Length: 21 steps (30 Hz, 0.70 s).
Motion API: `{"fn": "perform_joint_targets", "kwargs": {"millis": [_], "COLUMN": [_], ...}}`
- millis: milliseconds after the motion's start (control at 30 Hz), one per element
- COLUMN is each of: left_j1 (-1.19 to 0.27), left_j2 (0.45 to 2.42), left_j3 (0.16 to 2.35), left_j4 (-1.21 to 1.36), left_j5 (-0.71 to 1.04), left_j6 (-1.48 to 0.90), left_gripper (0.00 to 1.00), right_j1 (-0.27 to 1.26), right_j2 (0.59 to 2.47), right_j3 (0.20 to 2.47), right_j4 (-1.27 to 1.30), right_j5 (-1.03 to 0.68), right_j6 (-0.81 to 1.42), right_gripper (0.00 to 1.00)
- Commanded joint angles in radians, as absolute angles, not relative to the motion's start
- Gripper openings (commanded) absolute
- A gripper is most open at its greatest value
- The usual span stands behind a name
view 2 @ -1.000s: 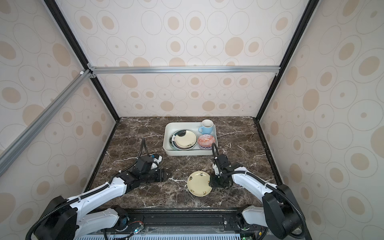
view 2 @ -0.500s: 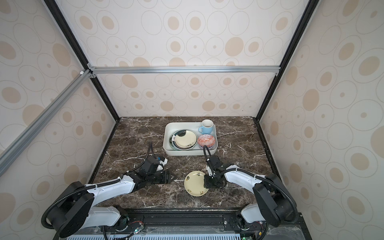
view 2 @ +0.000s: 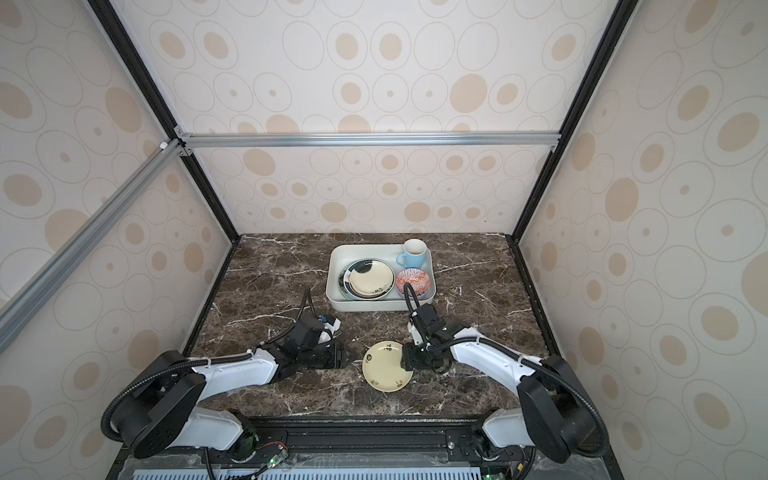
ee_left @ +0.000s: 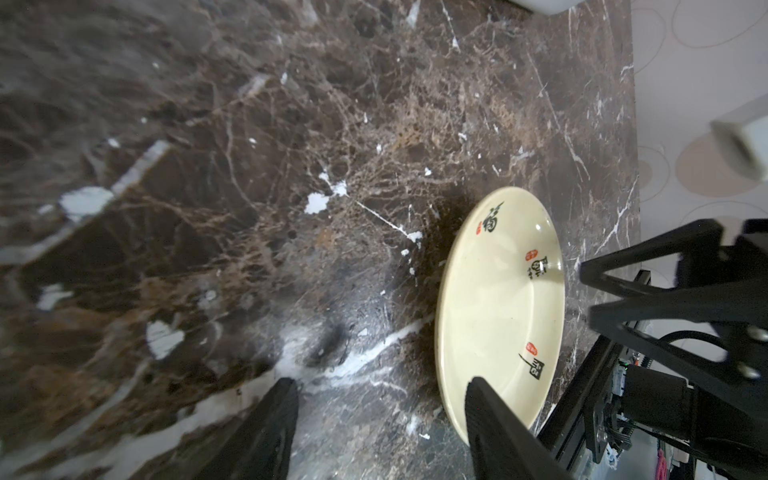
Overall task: Place the mixed dishes into the plastic bin
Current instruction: 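Tilt the last cream plate up with the right gripper toward the left gripper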
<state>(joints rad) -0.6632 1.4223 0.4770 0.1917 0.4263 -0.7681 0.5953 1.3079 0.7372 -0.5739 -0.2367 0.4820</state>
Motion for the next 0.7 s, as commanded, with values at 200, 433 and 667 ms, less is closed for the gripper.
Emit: {"fn": "perform_joint_targets", "kwargs": {"millis": [200,433,667], "left_j1": [-0.724,-0.761,-0.795], "left_j2": [1.498,1.533,1.568], "left_j3": [0.535,0.571,0.597], "left_j4": [0.246,0.226,0.211], "left_j5": [0.439,0.430,0.417], "left_j6": [-0.797,-0.797,-0.800], "left_gripper": [0.64,0.63,0.60], "right_j1": [0.600,0.600,0.599], "right_j2": [1.204,1.187,1.173], "right_j3": [0.742,0.726,0.712], "right_j4": [-0.674,-0.674,-0.669], "right_j5": [-0.166,-0.158,-0.152], "right_j6": [0.472,0.470,0.466], "right_gripper": [0.58,0.58,0.58]}}
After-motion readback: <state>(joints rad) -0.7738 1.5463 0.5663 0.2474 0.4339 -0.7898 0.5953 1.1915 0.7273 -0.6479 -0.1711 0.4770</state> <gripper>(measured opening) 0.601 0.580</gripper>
